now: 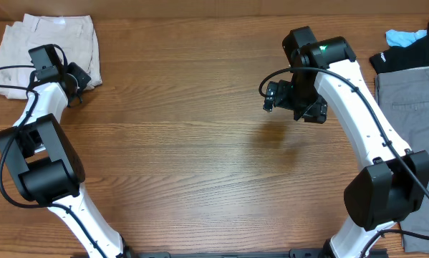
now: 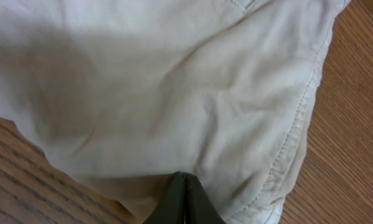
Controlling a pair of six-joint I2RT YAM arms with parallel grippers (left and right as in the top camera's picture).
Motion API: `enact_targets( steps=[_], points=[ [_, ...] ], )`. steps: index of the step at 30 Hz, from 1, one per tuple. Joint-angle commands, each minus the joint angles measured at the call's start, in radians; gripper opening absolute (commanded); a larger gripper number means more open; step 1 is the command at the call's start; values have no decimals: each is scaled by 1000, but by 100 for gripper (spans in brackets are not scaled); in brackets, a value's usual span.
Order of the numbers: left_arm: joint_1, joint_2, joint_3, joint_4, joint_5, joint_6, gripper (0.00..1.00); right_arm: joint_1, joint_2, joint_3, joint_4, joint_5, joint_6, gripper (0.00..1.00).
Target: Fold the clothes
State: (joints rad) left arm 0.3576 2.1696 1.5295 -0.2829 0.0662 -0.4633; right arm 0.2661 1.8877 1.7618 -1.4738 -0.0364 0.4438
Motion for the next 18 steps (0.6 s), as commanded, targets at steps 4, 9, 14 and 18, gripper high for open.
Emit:
enact_targets(
  steps=[4,9,14,18],
  points=[
    [0,45,-6,-9,62,74,4,-1,-10,11,1,14,-6,100],
    [-1,45,-6,-51,119,76,4,-1,-10,11,1,14,-6,100],
    [-1,35,-6,-107,160,130,4,-1,-10,11,-3,14,-6,100],
    [-1,-21,-6,-135,203,180,4,-1,-10,11,-1,14,-6,100]
  ],
)
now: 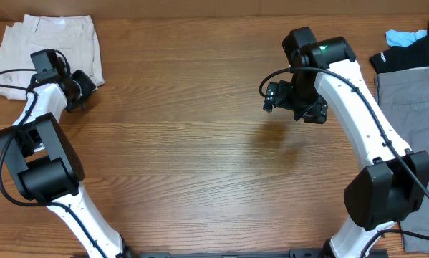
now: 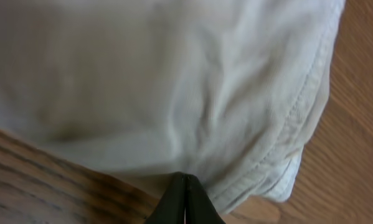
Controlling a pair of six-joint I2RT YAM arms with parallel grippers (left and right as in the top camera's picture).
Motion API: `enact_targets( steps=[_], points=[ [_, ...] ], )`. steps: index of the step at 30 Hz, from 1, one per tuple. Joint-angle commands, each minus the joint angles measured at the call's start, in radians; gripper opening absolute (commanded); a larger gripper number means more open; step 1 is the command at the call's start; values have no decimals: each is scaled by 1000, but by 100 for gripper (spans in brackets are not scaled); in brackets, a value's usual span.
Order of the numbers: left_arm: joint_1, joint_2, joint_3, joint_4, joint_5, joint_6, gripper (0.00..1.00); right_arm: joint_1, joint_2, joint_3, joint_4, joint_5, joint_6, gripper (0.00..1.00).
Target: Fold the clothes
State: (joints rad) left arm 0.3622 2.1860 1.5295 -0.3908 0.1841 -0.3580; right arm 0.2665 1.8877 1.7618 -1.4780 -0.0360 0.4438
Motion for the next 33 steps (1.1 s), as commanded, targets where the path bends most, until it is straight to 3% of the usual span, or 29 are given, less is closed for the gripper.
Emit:
enact_targets(
  steps=[1,7,12,16,24,33],
  points=[
    [-6,-61,-6,-28,95,80,4,-1,-10,11,6,13,-6,100],
    [-5,-224,-6,37,95,103,4,-1,-10,11,14,13,-6,100],
    [0,-285,-6,105,-104,104,4,-1,-10,11,14,13,-6,100],
    [5,-245,-6,117,-223,117,4,-1,-10,11,17,13,-6,100],
    [57,-40,-6,182,-246,146,4,-1,-10,11,5,13,-6,100],
    [114,21,-6,182,-247,120,4,-1,-10,11,13,13,-2,100]
  ],
)
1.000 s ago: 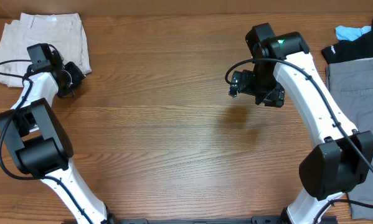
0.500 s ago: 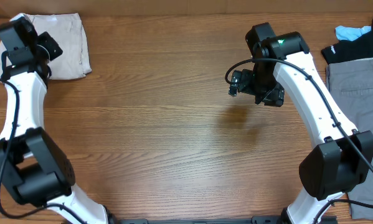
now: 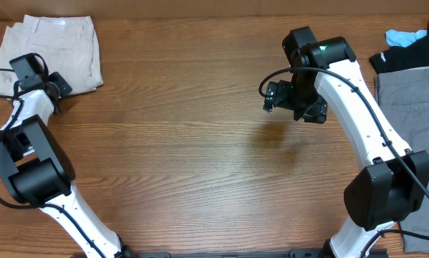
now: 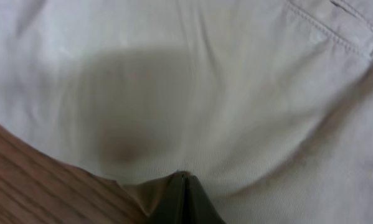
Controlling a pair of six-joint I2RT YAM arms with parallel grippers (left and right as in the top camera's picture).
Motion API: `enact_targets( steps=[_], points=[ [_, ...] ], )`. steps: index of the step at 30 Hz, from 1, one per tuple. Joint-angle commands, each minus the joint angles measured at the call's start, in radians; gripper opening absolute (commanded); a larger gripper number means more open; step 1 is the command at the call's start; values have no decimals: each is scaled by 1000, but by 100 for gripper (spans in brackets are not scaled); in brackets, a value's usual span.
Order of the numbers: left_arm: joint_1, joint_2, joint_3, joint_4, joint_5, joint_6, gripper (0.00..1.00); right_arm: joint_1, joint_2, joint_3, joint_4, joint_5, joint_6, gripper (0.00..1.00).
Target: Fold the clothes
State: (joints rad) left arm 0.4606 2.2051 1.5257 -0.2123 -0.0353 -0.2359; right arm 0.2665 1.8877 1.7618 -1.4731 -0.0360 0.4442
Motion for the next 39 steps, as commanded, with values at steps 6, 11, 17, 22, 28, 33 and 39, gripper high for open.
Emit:
enact_targets(
  steps=[6,11,17,22,28,33,39],
  points=[
    [16,-26,-2,-12,-13,0,22,-1,-10,11,3,13,-3,100],
    [-4,-119,-2,-19,14,-1,43,-1,-10,11,8,13,-2,100],
    [-33,-265,-2,-53,51,-38,52,-1,-10,11,8,13,-3,100],
    [-27,-297,-3,-186,-15,-164,4,-1,-10,11,6,13,-3,100],
    [-5,-222,-3,-344,-53,-241,4,-1,-10,11,3,18,-7,100],
    [7,-115,-3,-381,-39,-277,4,-1,-10,11,3,18,-7,100],
    [8,-48,-3,-331,-27,-277,4,-1,-10,11,5,21,-7,100]
  ],
)
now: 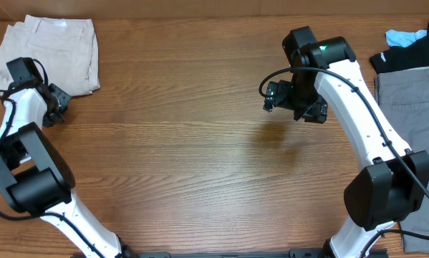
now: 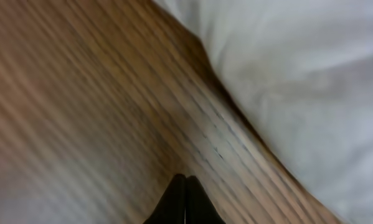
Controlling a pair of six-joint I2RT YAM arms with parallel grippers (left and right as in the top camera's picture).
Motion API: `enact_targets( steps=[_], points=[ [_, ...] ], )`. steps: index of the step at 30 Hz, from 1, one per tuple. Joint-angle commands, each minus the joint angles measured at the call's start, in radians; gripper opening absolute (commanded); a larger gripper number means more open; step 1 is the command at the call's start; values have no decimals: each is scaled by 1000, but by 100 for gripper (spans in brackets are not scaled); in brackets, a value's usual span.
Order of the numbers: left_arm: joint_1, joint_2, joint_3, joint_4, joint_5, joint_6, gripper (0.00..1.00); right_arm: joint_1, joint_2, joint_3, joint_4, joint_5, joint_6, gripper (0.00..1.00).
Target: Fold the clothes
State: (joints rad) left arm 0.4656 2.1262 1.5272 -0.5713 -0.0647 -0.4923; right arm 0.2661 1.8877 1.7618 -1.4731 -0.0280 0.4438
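A folded beige garment (image 1: 56,43) lies at the table's far left corner; its edge fills the upper right of the left wrist view (image 2: 311,87). My left gripper (image 1: 54,106) (image 2: 185,179) is shut and empty, over bare wood just below that garment's lower edge. My right gripper (image 1: 269,97) hangs above the middle of the table, holding nothing; its jaws are too small to read. A grey garment (image 1: 411,107) lies flat at the right edge.
A black garment (image 1: 407,54) and a light blue cloth (image 1: 404,36) lie at the far right, behind the grey one. The wooden table (image 1: 200,165) stretches between the two arms.
My left gripper was over the lower left part of the beige garment. It is now off the cloth, above bare wood beside its lower edge, still shut. The right arm has not moved.
My left gripper was shut over the beige garment's lower right corner, then at that corner's hem. Later it was over the garment's lower left part, and now it is on wood beside it. The garment stays folded in place; the right arm held still throughout.
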Motion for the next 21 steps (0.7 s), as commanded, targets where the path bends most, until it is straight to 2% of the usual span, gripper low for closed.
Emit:
enact_targets(
  steps=[1,21],
  points=[
    [6,42,-4,48,5,-20,4,-1,-10,11,5,13,-6,100],
    [5,190,-4,316,22,-9,4,-1,-10,11,-1,12,-5,100]
  ],
)
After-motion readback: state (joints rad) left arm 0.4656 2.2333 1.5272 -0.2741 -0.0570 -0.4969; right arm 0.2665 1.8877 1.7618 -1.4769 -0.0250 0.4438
